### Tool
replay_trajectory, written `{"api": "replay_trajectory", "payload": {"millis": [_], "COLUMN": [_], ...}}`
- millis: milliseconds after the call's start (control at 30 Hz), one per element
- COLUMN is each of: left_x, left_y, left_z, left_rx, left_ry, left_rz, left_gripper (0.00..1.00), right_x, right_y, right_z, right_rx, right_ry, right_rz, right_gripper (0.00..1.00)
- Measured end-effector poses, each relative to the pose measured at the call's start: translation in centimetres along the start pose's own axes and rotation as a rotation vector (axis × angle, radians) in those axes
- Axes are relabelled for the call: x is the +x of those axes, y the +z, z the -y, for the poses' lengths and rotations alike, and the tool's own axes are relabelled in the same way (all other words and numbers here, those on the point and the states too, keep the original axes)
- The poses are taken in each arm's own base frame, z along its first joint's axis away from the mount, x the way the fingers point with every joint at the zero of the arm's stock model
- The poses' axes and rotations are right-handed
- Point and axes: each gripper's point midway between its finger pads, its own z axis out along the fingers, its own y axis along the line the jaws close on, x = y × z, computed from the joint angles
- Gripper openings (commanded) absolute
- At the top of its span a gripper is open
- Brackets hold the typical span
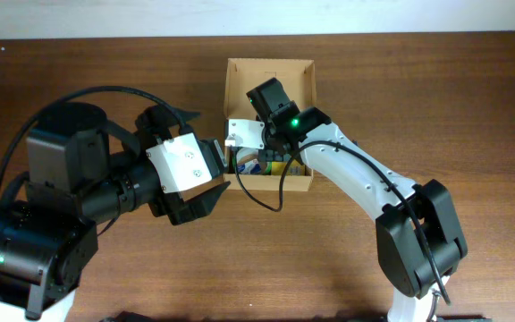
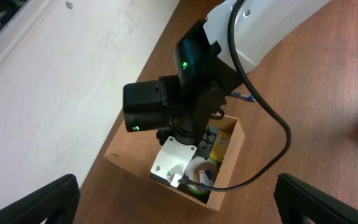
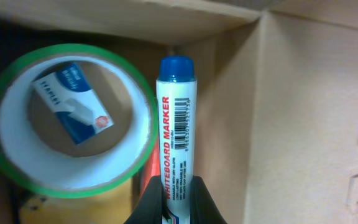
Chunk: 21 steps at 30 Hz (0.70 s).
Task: Pack container
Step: 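Carry the whiteboard marker with the right gripper into the box and release, then move the right gripper back to the blue pen and grasp it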
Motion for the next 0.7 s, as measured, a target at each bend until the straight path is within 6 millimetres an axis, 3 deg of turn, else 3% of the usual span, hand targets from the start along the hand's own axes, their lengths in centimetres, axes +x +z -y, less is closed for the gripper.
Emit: {"api": "replay_trajectory", "payload": {"millis": [200,267,367,400,567,700], "left_x": [0.0,0.0,0.0,0.0,0.0,0.0], "left_y": [0.0,0.0,0.0,0.0,0.0,0.0], "left_z": [0.0,0.0,0.0,0.0,0.0,0.0], "left_rx": [0.0,0.0,0.0,0.0,0.0,0.0], "left_ry": [0.0,0.0,0.0,0.0,0.0,0.0], "left_rz": [0.0,0.0,0.0,0.0,0.0,0.0], "left_gripper": [1.0,1.0,0.99,1.0,1.0,1.0], "right_x": [-0.3,-0.3,-0.3,-0.2,0.3,1.2], "right_y": [0.3,0.6,0.6,0.6,0.6,0.4], "right_z": [0.9,1.0,1.0,1.1,1.4,2.0], "right_rx": [0.04,0.044,0.046,0.049,0.066,0.107], "right_ry": [-0.007,-0.006,-0.008,-0.011,0.014,0.162], "right_rz": [0.008,0.008,0.006,0.001,-0.026,-0.072], "right_gripper": [0.09,0.17,0.38,0.4,0.4,0.44]}}
